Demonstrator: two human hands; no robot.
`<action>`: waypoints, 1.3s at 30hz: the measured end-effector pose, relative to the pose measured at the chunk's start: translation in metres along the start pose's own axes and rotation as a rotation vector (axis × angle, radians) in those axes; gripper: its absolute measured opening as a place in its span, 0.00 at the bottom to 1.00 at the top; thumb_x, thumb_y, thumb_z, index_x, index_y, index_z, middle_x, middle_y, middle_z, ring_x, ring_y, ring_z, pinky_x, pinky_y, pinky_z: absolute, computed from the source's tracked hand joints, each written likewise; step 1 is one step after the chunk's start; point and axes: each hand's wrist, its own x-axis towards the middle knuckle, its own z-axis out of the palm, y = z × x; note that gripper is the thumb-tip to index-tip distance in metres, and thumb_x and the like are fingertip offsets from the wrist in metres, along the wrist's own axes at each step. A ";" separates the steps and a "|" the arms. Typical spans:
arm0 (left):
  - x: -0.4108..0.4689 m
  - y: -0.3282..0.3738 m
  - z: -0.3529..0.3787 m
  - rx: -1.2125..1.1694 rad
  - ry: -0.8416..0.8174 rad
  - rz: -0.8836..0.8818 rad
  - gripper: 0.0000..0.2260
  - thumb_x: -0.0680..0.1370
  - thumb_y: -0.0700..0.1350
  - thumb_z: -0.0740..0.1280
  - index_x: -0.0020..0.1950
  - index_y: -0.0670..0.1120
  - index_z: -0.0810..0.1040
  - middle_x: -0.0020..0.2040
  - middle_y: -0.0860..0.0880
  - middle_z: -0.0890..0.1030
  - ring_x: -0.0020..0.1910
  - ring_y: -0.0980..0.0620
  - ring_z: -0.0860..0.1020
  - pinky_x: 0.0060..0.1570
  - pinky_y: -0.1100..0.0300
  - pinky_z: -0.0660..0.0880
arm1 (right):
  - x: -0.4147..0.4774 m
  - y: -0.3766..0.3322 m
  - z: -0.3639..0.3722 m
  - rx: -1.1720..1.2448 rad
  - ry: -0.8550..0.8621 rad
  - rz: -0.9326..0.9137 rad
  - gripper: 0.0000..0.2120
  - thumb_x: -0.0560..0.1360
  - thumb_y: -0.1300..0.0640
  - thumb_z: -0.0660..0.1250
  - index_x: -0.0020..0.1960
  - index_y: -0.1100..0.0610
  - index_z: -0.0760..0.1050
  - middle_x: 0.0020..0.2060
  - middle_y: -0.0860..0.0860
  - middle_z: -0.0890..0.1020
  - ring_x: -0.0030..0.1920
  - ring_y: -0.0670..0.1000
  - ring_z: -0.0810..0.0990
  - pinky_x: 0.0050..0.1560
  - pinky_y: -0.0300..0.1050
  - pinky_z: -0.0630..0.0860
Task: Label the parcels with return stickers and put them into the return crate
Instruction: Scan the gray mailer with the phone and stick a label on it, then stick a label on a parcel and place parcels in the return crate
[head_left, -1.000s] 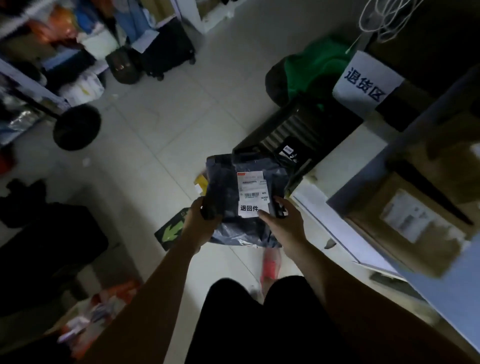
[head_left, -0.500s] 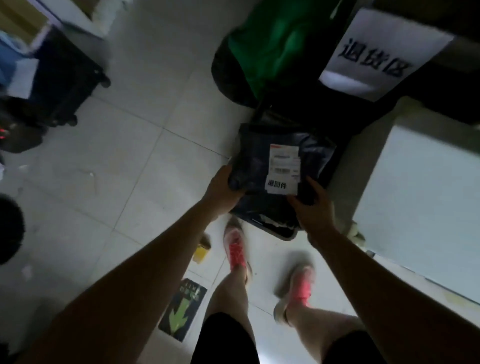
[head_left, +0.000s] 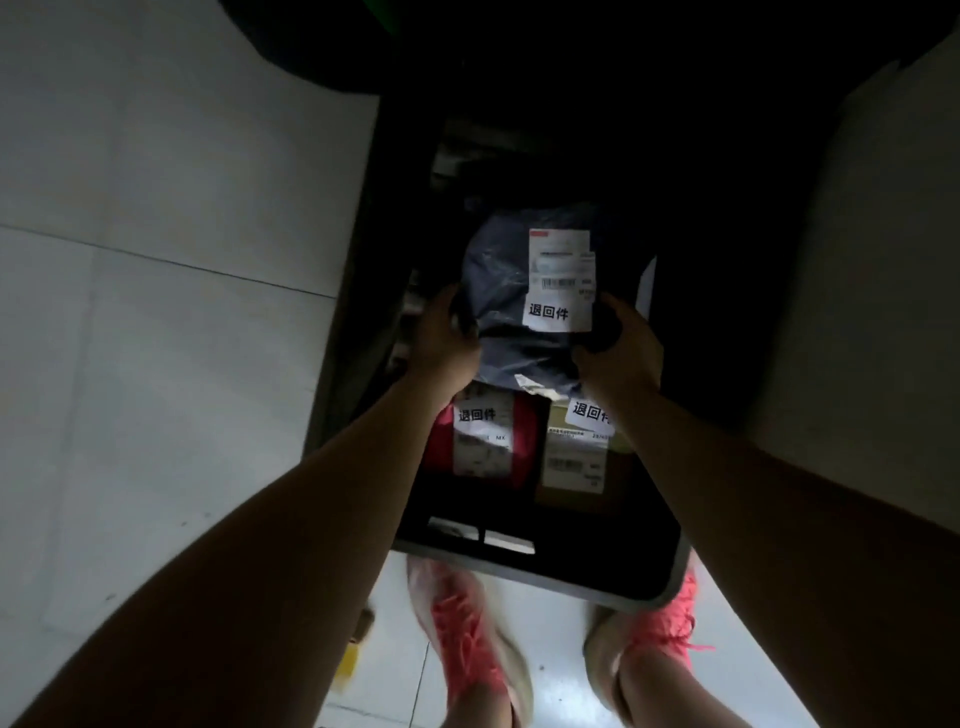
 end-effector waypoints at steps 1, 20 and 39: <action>0.003 -0.007 0.007 0.001 0.013 -0.011 0.21 0.78 0.33 0.67 0.71 0.41 0.73 0.62 0.44 0.80 0.61 0.50 0.78 0.53 0.71 0.72 | 0.006 0.006 0.003 -0.061 -0.020 -0.038 0.28 0.76 0.60 0.73 0.74 0.52 0.71 0.67 0.54 0.79 0.67 0.55 0.77 0.68 0.43 0.72; -0.213 0.301 -0.278 0.981 0.177 0.560 0.24 0.72 0.42 0.72 0.67 0.47 0.73 0.59 0.44 0.78 0.59 0.41 0.76 0.56 0.47 0.74 | -0.228 -0.303 -0.261 -0.823 -0.056 -0.348 0.27 0.79 0.56 0.66 0.76 0.44 0.66 0.80 0.45 0.60 0.77 0.55 0.61 0.67 0.55 0.72; -0.652 0.532 -0.274 1.080 0.216 0.851 0.22 0.76 0.48 0.68 0.70 0.49 0.70 0.64 0.46 0.77 0.64 0.44 0.76 0.60 0.51 0.75 | -0.577 -0.262 -0.651 -0.694 0.326 -0.386 0.24 0.75 0.49 0.69 0.70 0.48 0.70 0.67 0.52 0.76 0.67 0.56 0.75 0.61 0.52 0.75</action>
